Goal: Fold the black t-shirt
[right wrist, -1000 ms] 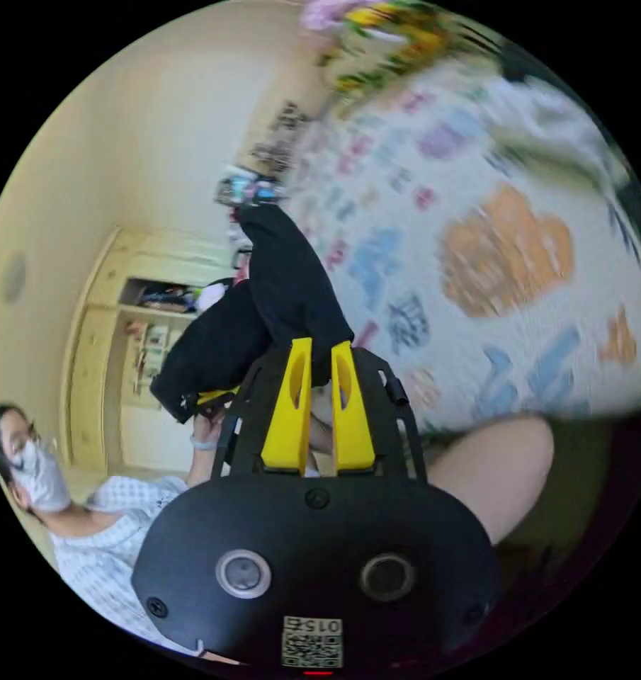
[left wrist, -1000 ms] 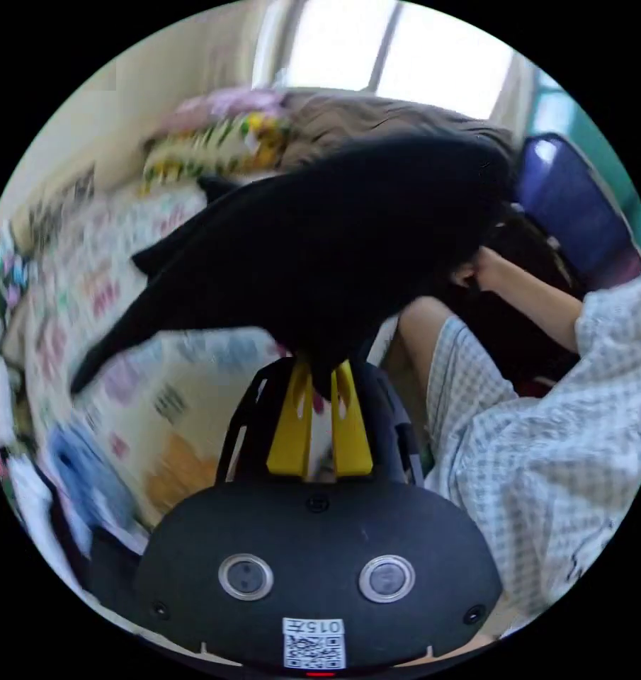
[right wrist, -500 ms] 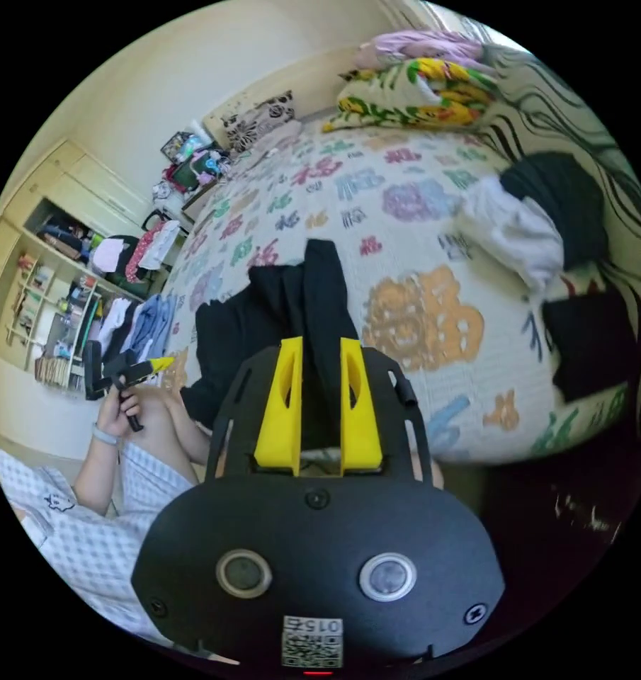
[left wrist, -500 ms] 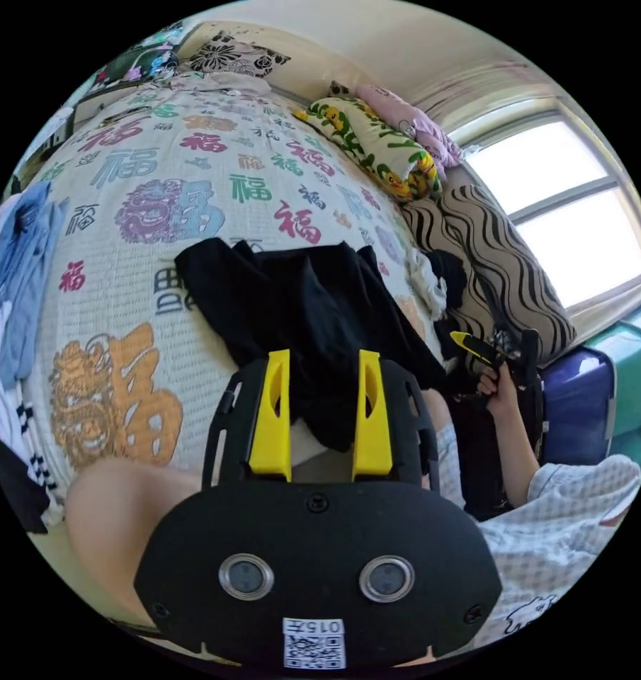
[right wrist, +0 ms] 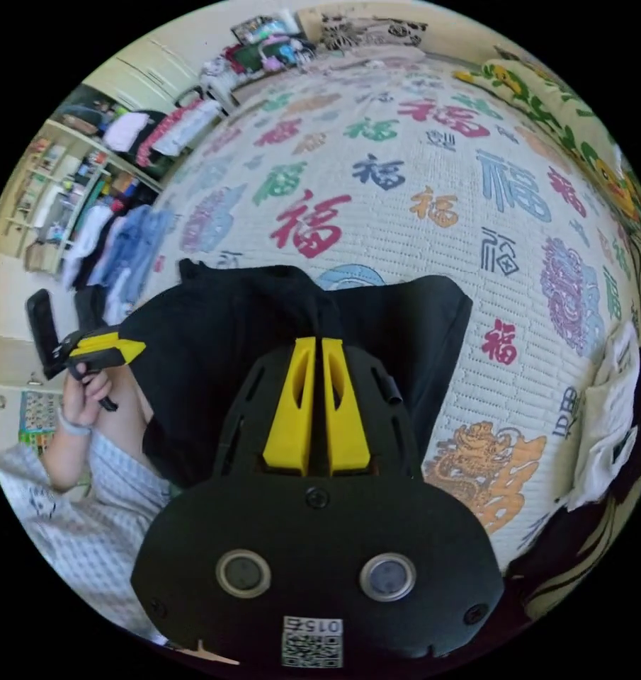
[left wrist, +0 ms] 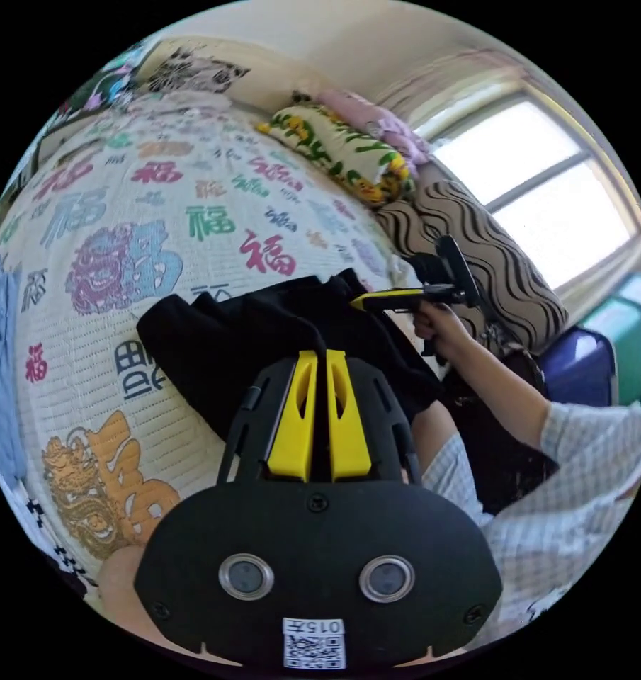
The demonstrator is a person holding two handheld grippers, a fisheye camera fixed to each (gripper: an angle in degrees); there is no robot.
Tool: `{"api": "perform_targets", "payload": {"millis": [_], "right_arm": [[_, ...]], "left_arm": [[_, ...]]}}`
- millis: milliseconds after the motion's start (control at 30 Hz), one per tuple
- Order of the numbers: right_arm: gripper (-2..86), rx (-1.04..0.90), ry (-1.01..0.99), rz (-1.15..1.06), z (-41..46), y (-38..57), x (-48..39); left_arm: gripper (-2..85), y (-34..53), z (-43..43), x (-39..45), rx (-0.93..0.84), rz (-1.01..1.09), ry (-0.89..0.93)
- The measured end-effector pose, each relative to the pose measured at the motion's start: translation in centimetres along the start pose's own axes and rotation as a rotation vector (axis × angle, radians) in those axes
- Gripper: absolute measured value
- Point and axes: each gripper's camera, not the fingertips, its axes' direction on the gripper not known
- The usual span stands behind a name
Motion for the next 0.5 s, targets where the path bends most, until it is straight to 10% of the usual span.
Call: {"api": "perform_targets", "payload": {"millis": [500], "right_arm": [[0.6,0.360,-0.367,0.425,-6.2,15.1,5.0]], "left_arm": [[0.1,6.4,7.3,11.8,-0.283,0.430,0.357]]}}
